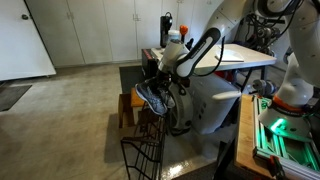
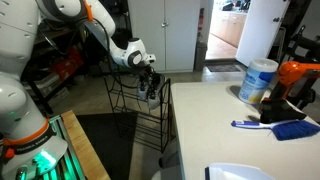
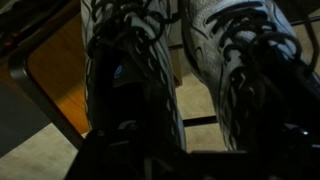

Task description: Put the trainers on the table

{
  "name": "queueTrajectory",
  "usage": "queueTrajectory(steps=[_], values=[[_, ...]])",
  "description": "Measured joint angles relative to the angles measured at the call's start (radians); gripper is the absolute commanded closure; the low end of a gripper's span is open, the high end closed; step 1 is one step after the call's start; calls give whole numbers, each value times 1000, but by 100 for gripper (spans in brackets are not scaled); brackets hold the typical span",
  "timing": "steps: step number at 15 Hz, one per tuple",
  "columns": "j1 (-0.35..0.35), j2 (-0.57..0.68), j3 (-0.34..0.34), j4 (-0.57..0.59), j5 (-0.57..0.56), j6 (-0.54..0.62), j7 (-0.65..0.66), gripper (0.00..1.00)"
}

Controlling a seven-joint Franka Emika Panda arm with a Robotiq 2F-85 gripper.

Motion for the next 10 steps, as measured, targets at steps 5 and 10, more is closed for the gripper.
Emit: queueTrajectory(steps=[5, 10], values=[[-7, 15, 12, 19, 18, 0, 0, 77], [-15, 14, 24, 25, 28, 0, -1, 93]])
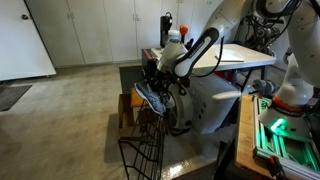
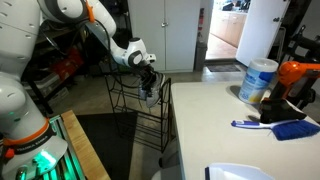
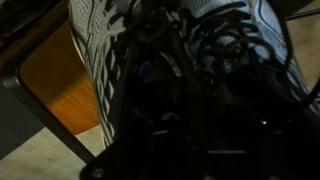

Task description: Put the trainers on the table

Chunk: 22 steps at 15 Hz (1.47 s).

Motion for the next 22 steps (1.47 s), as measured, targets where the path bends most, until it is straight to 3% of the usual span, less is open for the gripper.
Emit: queueTrajectory(steps=[5, 16, 19, 20, 22], values=[[-11, -11, 7, -6, 3, -25, -1, 92], [-37, -170, 8, -93, 16, -251, -3, 93], [-76, -231, 42, -109, 100, -330, -55, 94], [-91, -255, 53, -118, 132, -353, -76, 86], [-108, -309, 59, -141, 165, -374, -96, 86]])
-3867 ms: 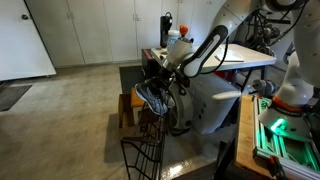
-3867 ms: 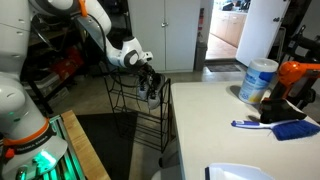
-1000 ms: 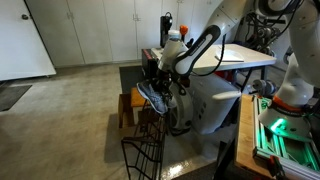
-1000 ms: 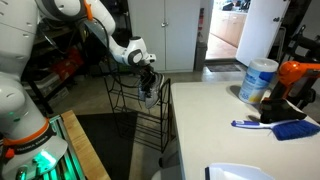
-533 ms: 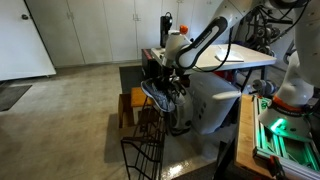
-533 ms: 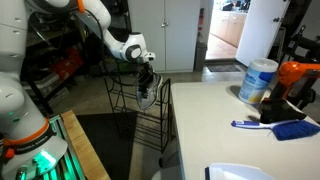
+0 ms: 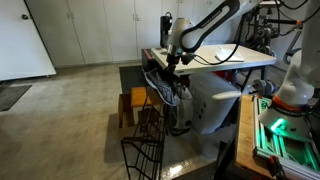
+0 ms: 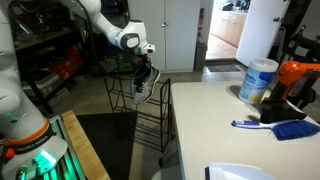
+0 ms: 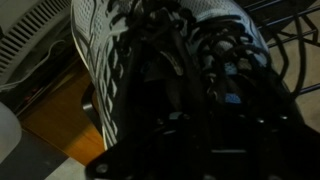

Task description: Put the trainers on the table

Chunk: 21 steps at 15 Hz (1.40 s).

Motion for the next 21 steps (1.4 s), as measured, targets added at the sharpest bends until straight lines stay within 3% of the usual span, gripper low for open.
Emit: queueTrajectory(steps=[4, 5, 9, 13, 16, 18, 19, 21], values=[[-7, -40, 2, -29, 4, -9, -3, 86], [-7, -40, 2, -31, 5, -9, -3, 96], [-7, -45, -2, -26, -11, -51, -26, 96], [-29, -105, -25, 23, -49, -324, -179, 96], [-46, -150, -65, 88, -172, -525, -265, 96], [-56, -160, -91, 139, -269, -609, -294, 96], [-60, -159, -103, 161, -312, -628, -295, 86], [-66, -156, -111, 168, -316, -629, -296, 86]])
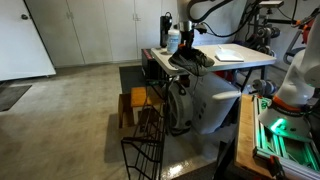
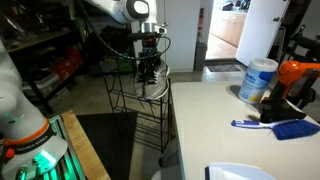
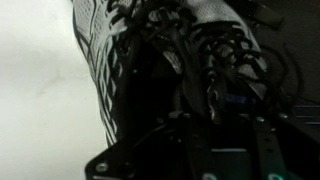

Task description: Put the trainers on the table

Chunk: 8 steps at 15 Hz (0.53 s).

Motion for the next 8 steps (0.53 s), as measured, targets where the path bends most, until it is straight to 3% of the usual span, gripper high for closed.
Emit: queueTrajectory(steps=[3, 4, 8], values=[[6, 9, 7, -7, 2, 0, 1, 86], [7, 11, 8, -7, 2, 0, 1, 96], [4, 25, 4, -1, 0, -8, -12, 96]])
